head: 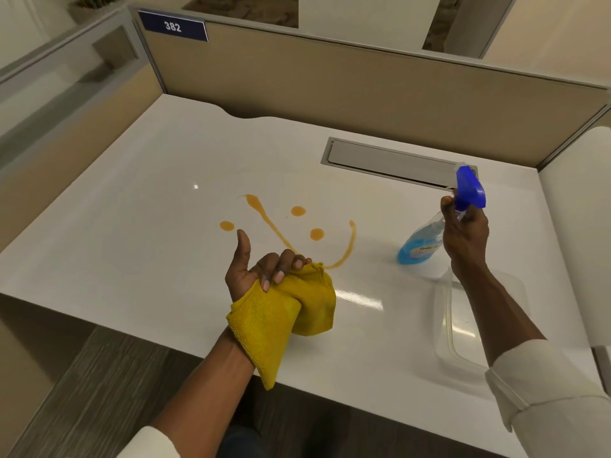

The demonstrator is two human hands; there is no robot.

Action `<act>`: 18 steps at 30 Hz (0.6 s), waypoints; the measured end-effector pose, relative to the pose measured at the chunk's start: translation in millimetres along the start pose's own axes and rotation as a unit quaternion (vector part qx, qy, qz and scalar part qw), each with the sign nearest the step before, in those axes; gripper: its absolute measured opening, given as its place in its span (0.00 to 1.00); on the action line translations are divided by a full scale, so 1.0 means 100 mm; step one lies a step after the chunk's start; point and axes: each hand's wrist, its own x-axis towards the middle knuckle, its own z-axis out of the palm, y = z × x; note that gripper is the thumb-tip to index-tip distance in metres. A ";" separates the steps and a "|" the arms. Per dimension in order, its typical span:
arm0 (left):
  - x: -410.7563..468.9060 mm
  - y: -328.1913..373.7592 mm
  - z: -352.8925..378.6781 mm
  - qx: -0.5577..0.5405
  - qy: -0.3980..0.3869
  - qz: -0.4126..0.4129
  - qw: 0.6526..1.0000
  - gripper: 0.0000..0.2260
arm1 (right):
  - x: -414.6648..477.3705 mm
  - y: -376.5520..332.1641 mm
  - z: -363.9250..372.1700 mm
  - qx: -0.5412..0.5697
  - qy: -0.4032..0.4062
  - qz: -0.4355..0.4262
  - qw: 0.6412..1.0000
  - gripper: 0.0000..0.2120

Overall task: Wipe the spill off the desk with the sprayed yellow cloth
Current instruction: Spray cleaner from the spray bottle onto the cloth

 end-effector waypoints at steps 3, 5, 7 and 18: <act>0.04 0.04 -0.04 -0.008 0.003 -0.014 1.000 0.34 | -0.31 0.00 -0.07 -0.002 0.063 0.025 0.998 0.32; 0.08 0.08 -0.06 -0.014 0.004 -0.026 1.000 0.35 | -0.62 -0.03 -0.10 0.017 0.130 0.062 0.989 0.35; 0.12 0.12 -0.08 -0.014 0.001 -0.044 0.999 0.35 | -1.00 -0.08 -0.08 0.052 0.154 0.084 0.983 0.32; 0.27 0.20 -0.14 0.007 -0.079 -0.215 0.973 0.38 | -2.18 -0.16 0.84 0.208 -0.393 0.173 0.879 0.47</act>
